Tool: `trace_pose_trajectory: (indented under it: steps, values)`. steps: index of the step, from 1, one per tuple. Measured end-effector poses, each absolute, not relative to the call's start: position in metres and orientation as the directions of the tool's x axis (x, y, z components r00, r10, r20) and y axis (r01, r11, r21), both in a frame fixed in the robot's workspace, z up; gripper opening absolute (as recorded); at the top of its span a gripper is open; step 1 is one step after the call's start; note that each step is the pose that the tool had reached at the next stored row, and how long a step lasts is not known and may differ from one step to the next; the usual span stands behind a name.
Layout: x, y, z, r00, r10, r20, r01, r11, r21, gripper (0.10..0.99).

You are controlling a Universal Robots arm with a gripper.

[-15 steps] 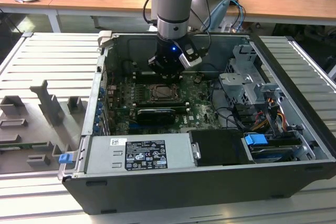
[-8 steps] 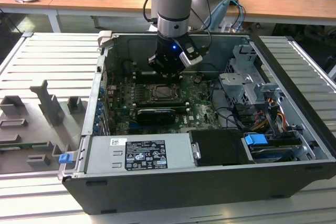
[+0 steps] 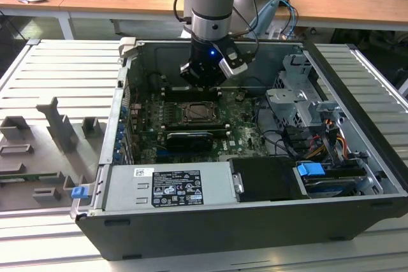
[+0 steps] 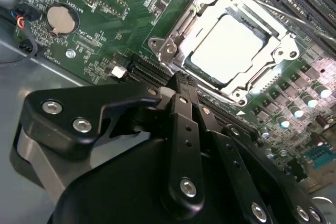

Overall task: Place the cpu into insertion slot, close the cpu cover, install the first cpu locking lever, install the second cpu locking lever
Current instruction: 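Install the first cpu locking lever, then install the second cpu locking lever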

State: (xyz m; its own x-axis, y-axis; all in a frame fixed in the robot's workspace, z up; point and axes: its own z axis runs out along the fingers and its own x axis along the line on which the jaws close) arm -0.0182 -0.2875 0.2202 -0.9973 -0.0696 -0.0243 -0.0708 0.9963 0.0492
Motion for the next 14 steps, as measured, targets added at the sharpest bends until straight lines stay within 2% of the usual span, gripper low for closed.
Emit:
trace_pose_trajectory:
  steps: [14]
  values:
    - [-0.0181,-0.2973,0.2202,-0.997,-0.07,-0.024,-0.071,0.996,0.049,0.106]
